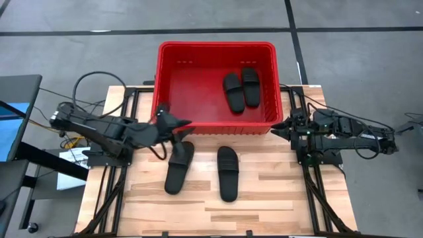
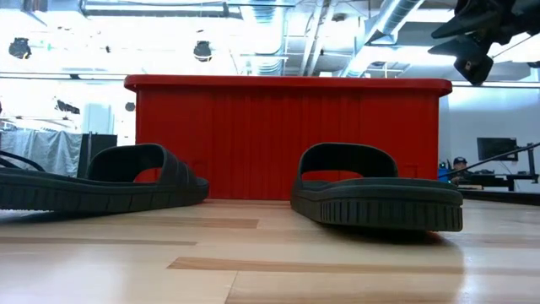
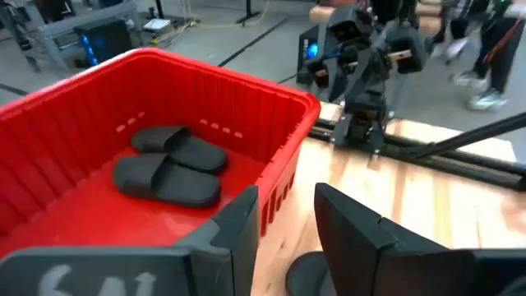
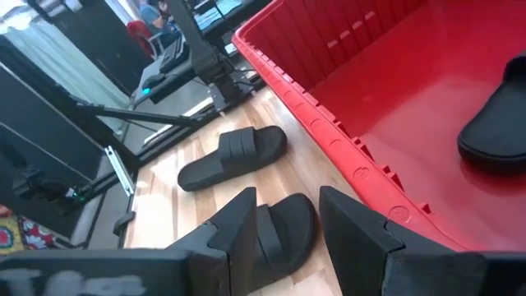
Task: Pick and place slides into bin
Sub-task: Put the black slide into the red container
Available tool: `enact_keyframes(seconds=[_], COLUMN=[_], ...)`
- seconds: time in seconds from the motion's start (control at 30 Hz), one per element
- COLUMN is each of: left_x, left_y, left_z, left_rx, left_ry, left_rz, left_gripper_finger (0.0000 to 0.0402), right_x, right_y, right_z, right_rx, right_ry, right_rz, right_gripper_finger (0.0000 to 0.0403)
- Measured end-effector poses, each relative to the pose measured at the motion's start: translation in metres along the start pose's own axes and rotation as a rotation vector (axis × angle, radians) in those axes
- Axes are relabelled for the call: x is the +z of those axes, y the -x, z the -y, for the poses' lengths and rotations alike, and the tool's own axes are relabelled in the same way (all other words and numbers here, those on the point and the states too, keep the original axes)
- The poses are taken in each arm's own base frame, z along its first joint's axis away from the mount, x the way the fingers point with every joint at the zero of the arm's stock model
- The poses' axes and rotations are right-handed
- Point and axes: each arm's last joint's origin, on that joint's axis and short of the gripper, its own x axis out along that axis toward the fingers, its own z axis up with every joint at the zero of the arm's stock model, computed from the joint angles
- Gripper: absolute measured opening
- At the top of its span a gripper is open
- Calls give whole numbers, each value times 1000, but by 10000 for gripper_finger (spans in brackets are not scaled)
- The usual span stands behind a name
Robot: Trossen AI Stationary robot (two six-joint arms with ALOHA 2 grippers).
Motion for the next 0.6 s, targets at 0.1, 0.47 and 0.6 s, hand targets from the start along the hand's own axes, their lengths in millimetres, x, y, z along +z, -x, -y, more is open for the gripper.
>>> enact_keyframes(seconds=[0.1,0.47,0.6], left_x=[-22,-94,-113], left_y=[9,25,24], left_z=[-14,-47,-52], left_rx=[-43,-93,-107], left_ry=[26,87,114], left_rz=[14,8,22], left_gripper_finger=[112,112,112], right_x=[0,1,1], right_y=[0,0,0], right_z=[0,0,0], right_rx=[1,2,2], right_ry=[-18,-113,-154], right_rz=[2,7,5], right_gripper_finger=[127,127,127])
